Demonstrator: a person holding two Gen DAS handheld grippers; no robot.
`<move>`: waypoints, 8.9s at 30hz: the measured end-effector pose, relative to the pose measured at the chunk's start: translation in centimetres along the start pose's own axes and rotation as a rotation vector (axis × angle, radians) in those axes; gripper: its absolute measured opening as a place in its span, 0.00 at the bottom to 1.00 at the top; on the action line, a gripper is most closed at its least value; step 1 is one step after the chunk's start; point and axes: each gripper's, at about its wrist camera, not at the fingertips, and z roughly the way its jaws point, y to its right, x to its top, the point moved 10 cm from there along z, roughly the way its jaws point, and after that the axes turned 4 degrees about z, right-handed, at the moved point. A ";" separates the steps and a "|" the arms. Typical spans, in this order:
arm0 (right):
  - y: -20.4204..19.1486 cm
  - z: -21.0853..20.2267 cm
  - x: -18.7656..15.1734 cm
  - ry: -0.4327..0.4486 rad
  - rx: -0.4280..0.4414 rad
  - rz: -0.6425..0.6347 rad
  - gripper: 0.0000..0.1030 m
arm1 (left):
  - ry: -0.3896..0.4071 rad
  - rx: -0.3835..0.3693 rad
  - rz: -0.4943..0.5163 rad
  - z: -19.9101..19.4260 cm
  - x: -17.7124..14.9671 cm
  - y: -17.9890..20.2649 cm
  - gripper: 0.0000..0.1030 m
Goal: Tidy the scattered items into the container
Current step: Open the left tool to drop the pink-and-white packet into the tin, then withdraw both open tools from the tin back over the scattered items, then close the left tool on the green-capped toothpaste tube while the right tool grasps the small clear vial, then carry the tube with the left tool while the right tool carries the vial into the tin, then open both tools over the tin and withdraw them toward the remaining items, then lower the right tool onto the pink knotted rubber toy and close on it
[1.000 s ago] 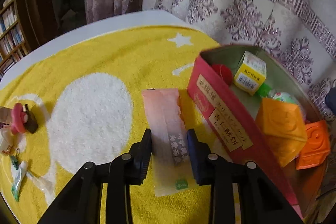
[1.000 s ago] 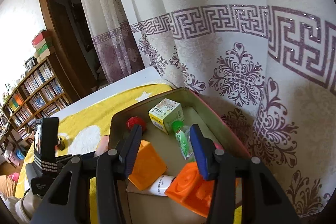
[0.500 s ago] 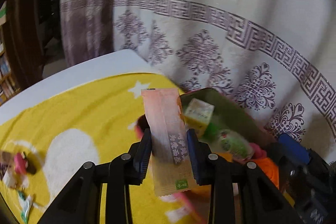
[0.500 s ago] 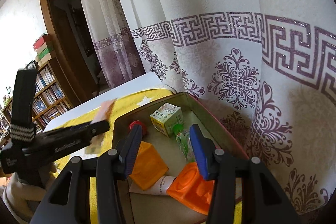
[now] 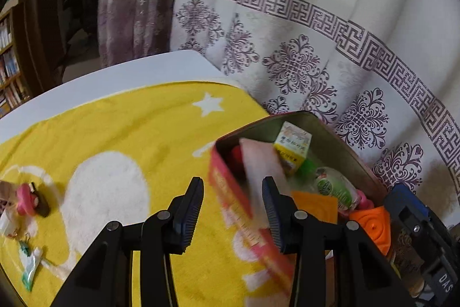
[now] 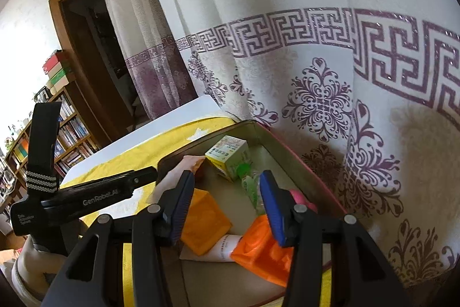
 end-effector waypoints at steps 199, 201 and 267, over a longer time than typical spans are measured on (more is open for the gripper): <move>2.9 -2.5 -0.1 -0.010 0.088 0.101 0.13 | -0.022 -0.213 0.193 -3.4 -2.3 8.8 0.21; 2.6 -2.5 -0.1 -0.009 0.088 0.098 0.13 | -0.026 -0.200 0.177 -3.6 -2.5 8.0 0.21; -23.9 4.4 -8.5 -0.215 0.273 -0.272 0.71 | 0.095 0.335 -0.271 -14.9 -11.3 -28.1 0.87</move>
